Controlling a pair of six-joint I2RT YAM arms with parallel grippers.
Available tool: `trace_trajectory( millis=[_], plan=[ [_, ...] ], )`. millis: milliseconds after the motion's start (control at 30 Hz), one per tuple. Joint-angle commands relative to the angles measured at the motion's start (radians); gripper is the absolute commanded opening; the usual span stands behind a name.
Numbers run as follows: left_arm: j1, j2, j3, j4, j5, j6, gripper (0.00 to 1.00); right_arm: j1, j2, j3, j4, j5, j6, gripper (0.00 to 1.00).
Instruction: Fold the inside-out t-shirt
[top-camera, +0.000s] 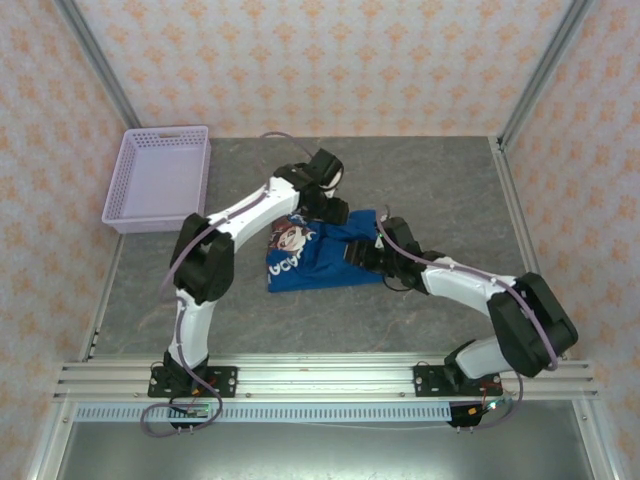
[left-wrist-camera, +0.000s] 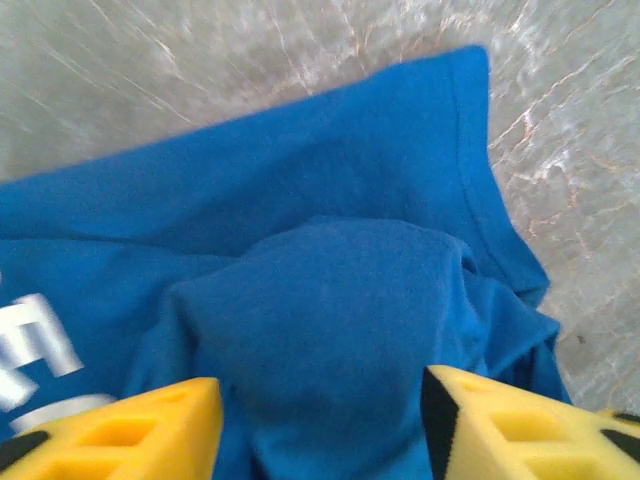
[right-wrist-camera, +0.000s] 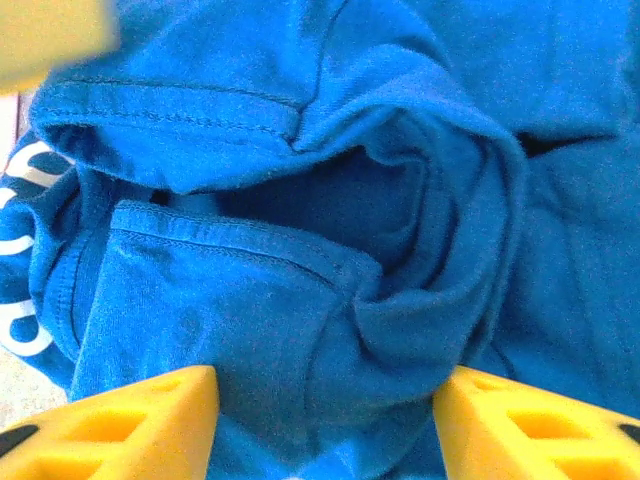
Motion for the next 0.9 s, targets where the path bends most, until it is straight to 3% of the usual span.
trace_trajectory(
  millis=[0, 133, 233, 367, 533, 700, 867],
  plan=[
    [-0.004, 0.038, 0.061, -0.028, 0.037, 0.007, 0.47, 0.008, 0.031, 0.021, 0.099, -0.008, 0.073, 0.49],
    [-0.005, 0.093, 0.117, -0.032, 0.058, 0.003, 0.29, 0.007, 0.023, 0.020, 0.074, 0.030, 0.066, 0.19],
    [-0.004, 0.110, 0.163, -0.029, 0.052, -0.001, 0.17, 0.007, -0.019, 0.008, 0.023, 0.066, 0.043, 0.07],
    [-0.005, 0.121, 0.218, -0.014, 0.052, -0.011, 0.08, 0.007, -0.088, -0.008, -0.053, 0.109, 0.011, 0.04],
    [-0.004, 0.171, 0.319, -0.015, 0.087, -0.033, 0.06, 0.008, -0.157, -0.033, -0.114, 0.144, -0.005, 0.04],
    [-0.001, 0.248, 0.416, -0.013, 0.084, -0.065, 0.09, 0.005, -0.178, -0.044, -0.163, 0.176, -0.002, 0.07],
    [0.001, 0.341, 0.530, -0.014, 0.120, -0.097, 0.19, -0.011, -0.172, -0.006, -0.330, 0.314, 0.014, 0.10]
  ],
)
